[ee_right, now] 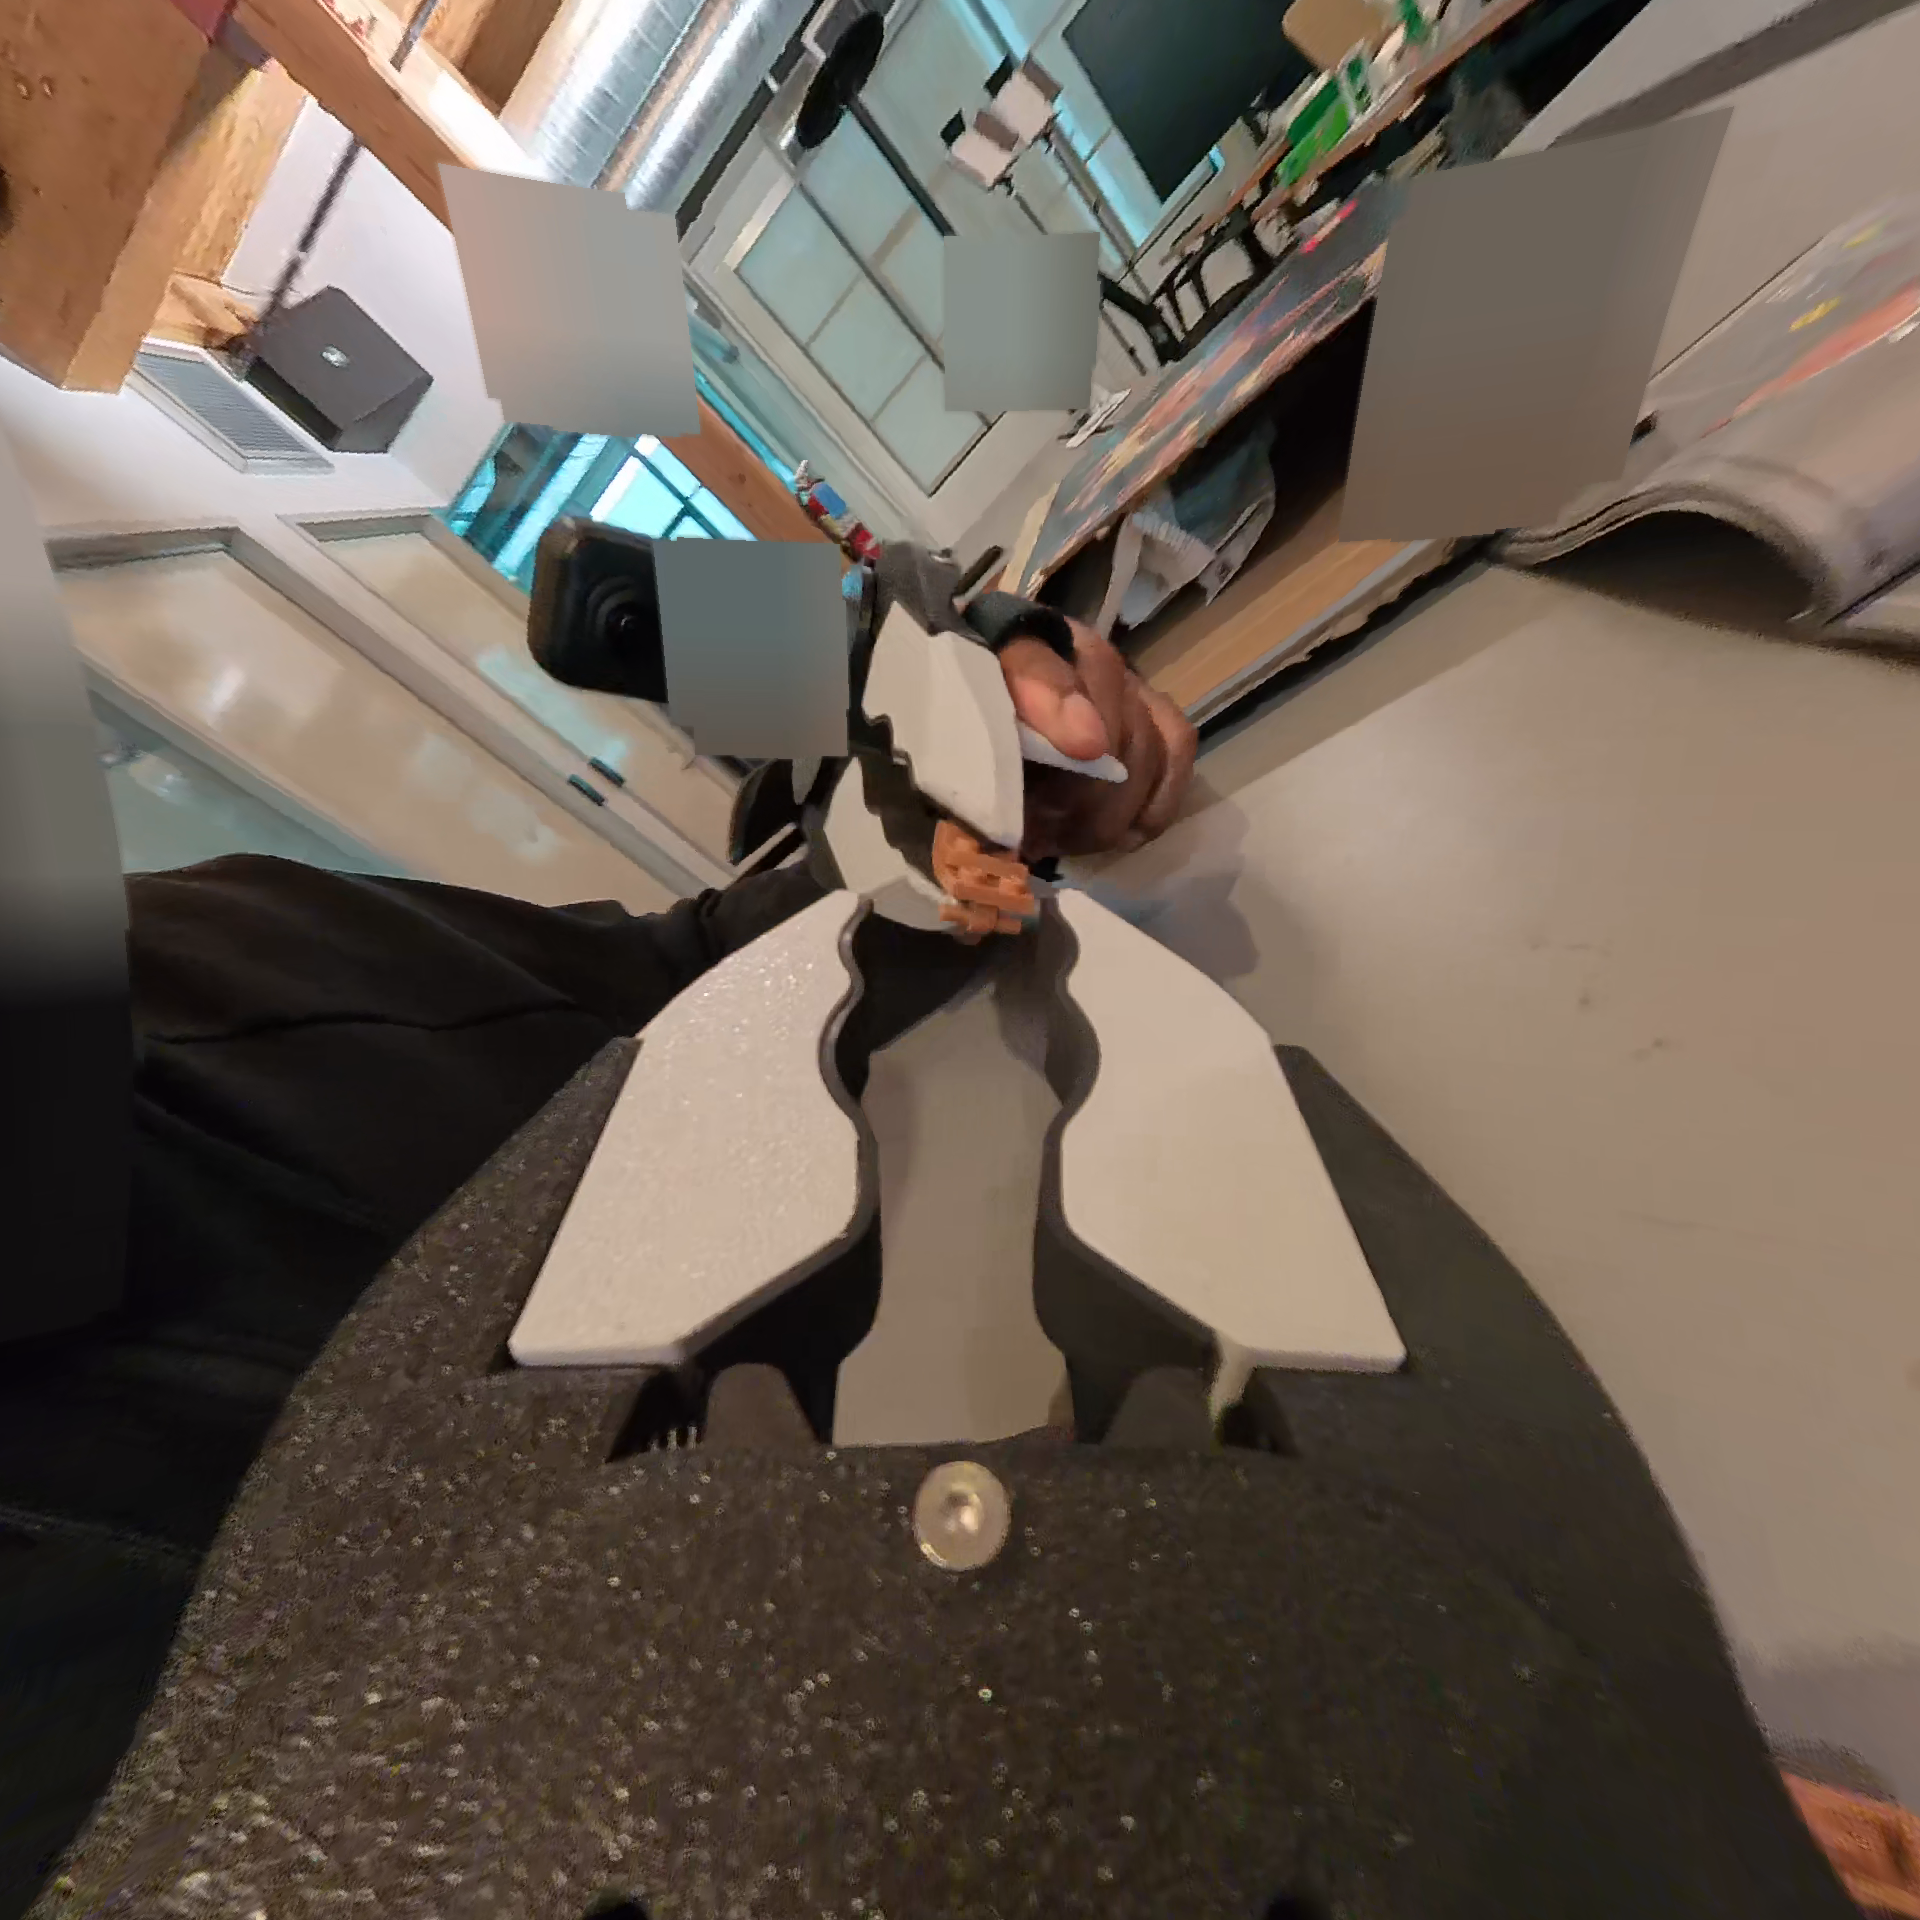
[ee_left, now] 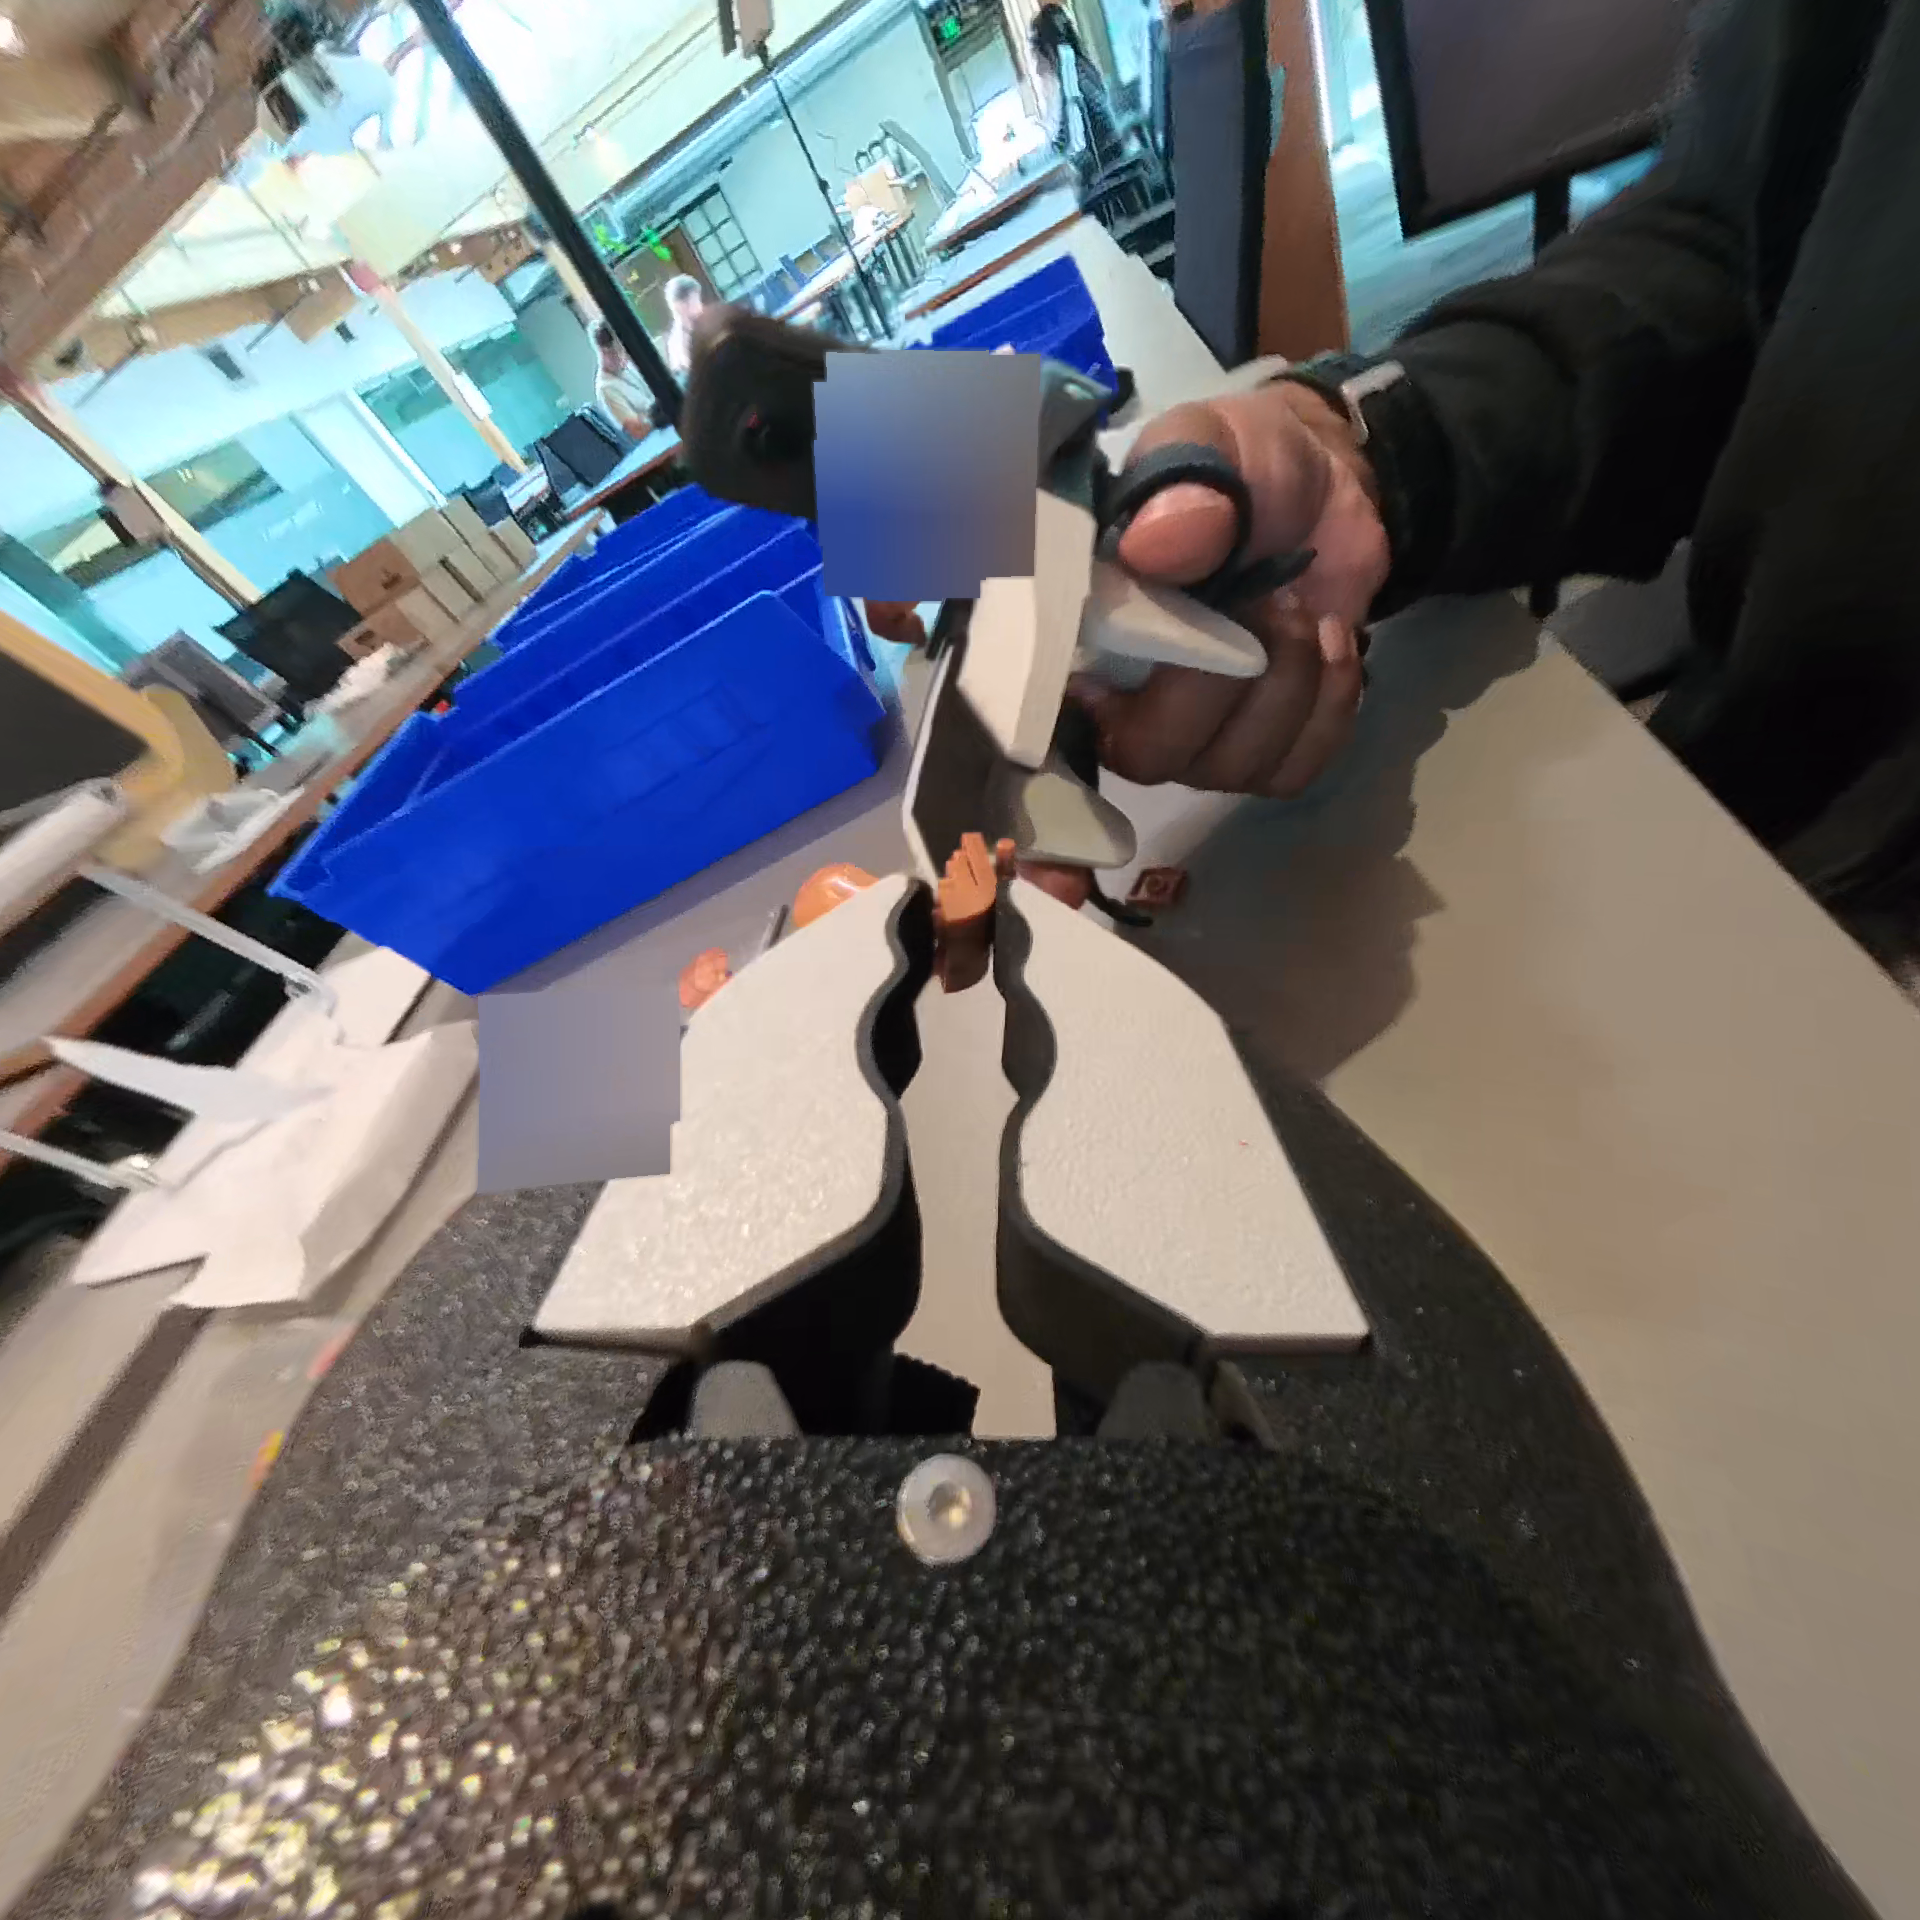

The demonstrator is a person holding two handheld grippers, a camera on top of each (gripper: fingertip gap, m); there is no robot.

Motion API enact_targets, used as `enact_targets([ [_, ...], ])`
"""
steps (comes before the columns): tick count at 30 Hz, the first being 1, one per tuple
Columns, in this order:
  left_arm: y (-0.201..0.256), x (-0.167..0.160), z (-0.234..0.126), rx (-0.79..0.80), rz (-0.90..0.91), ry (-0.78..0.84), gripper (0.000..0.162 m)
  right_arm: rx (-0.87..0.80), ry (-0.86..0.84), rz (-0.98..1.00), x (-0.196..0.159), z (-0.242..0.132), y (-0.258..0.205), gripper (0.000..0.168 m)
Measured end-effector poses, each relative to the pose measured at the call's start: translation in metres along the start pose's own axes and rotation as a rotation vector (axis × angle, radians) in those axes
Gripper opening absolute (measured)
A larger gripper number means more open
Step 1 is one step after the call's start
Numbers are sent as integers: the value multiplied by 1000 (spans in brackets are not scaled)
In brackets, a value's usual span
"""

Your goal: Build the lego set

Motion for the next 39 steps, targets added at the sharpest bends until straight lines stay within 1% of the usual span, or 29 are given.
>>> enact_targets([
  [3,-3,1,-3,-13,-62,46,11,-46,-24,-31,1,-4,2,30],
  [9,5,1,4,-40,17,1,11,-1,-83,30,-3,4,2,25],
  [11,5,3,4,-30,15,20,11,19,-107,35,-6,7,1,19],
  [15,4,3,3,-42,-13,36,11,32,-90,22,-6,8,0,18],
  [18,2,0,4,-88,-113,35,11,7,-64,-88,-2,3,-2,25],
  [20,0,0,3,-103,-186,59,11,-27,-47,-232,2,-3,-6,22],
  [24,-4,2,1,-183,-373,150,11,-127,-41,-540,5,-10,-14,18],
  [28,-4,3,3,-227,-476,185,11,-150,-18,-743,2,-7,-27,16],
  [32,-1,3,5,-253,-502,182,12,-164,-37,-817,-2,-1,-31,16],
  [39,1,5,5,-337,-570,208,11,-145,-62,-822,-7,3,-32,17],
])
Point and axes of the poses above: each gripper's, where its closed fingertips meet, z out along the fingers, x out of its top, y = z × x across the jaws, the point moved 7 cm from there along -z, back along the fingers, and after that the axes turned 1 degree about -z, right-handed, at the moved point
